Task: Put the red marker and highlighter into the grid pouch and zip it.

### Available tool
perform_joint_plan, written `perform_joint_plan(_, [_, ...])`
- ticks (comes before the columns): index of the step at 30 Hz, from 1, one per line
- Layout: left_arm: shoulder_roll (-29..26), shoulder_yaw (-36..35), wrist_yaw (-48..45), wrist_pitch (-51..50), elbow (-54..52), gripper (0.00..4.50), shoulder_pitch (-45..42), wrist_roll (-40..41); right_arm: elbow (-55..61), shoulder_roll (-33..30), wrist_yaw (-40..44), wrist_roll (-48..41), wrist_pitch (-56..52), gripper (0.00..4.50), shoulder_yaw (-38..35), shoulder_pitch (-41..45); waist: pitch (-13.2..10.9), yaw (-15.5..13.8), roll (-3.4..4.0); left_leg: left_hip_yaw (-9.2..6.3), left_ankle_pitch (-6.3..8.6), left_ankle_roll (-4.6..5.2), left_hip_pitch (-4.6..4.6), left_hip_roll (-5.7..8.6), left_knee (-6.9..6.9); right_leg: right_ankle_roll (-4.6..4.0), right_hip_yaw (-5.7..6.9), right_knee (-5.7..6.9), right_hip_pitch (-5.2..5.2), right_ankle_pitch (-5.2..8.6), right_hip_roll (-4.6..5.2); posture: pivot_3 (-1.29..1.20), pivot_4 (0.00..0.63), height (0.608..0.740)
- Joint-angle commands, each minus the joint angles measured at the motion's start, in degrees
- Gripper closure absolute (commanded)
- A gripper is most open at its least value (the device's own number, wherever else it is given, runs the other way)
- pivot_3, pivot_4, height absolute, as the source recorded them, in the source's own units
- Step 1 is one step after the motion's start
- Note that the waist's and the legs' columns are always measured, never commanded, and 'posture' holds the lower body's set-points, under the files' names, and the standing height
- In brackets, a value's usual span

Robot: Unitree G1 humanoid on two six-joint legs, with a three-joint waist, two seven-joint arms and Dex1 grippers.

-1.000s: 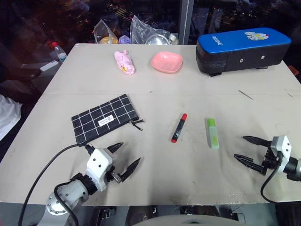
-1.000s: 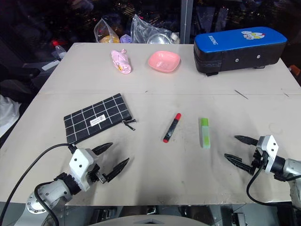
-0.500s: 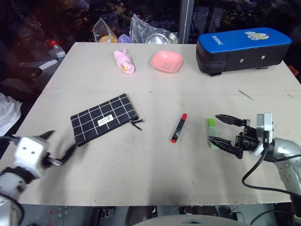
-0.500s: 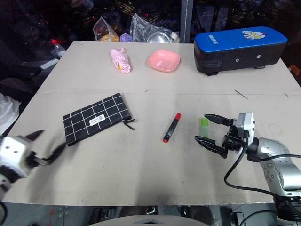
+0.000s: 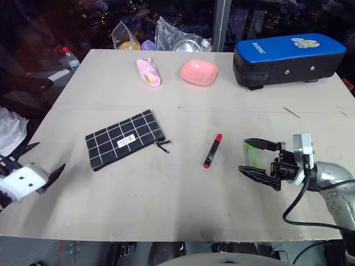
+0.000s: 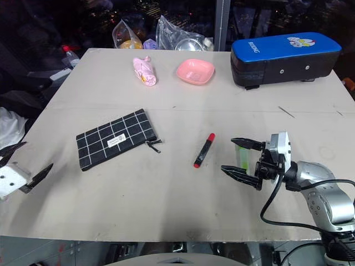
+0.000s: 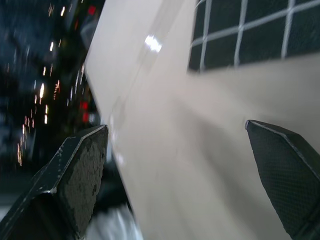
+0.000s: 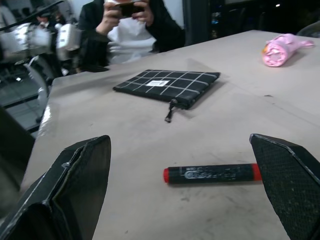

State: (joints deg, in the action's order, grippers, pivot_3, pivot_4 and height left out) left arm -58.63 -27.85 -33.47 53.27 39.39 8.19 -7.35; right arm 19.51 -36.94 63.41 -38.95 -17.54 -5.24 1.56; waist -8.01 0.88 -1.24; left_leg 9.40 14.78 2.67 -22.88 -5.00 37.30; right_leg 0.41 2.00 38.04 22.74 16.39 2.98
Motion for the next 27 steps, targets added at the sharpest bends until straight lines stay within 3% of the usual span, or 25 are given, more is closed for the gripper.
perform_joint_plan(1, [-2.99, 4.50, 2.33, 5.35, 4.54, 0.03, -3.41, -3.68, 2.17, -1.45, 0.95, 0.86, 1.21, 0.00, -0.77, 0.46, 0.00, 0.08, 0.00, 0.01, -0.01, 0.02, 0.00, 0.01, 0.00, 0.01, 0.01, 0.00, 0.00, 0.00, -0.02, 0.00, 0.150, 0.740])
perform_joint_plan(10, [-9.28, 18.12, 8.20, 14.35, 15.84, 0.03, -12.60, -14.71, 3.11, -1.86, 0.06, 1.19, 1.86, 0.00, -2.13, -0.85, 0.00, -0.03, 0.00, 0.17, -0.02, 0.04, 0.00, -0.09, 0.02, 0.25, 0.17, 0.09, 0.03, -0.12, -0.30, 0.00, 0.150, 0.740])
perform_joint_plan(15, [-7.73, 22.87, 10.93, 16.48, 17.85, 0.03, -17.58, -15.81, 3.39, -1.44, -0.44, 1.57, 2.27, 0.00, -1.88, -1.34, 0.00, -0.60, 0.09, 0.23, -0.03, 0.04, 0.03, -0.07, 0.09, 0.27, 0.15, 0.19, 0.03, -0.11, -0.33, 0.00, 0.150, 0.740])
perform_joint_plan(27, [-1.04, 29.99, 6.91, 18.15, 12.78, 0.03, -22.99, -8.64, 0.53, -1.12, -1.67, 3.84, 5.56, 0.00, -4.74, -2.25, 0.03, -1.66, 0.21, 0.30, -0.16, -0.17, 0.06, 0.01, 0.24, 0.34, 0.09, 0.43, 0.04, -0.08, -0.44, 0.00, 0.150, 0.740])
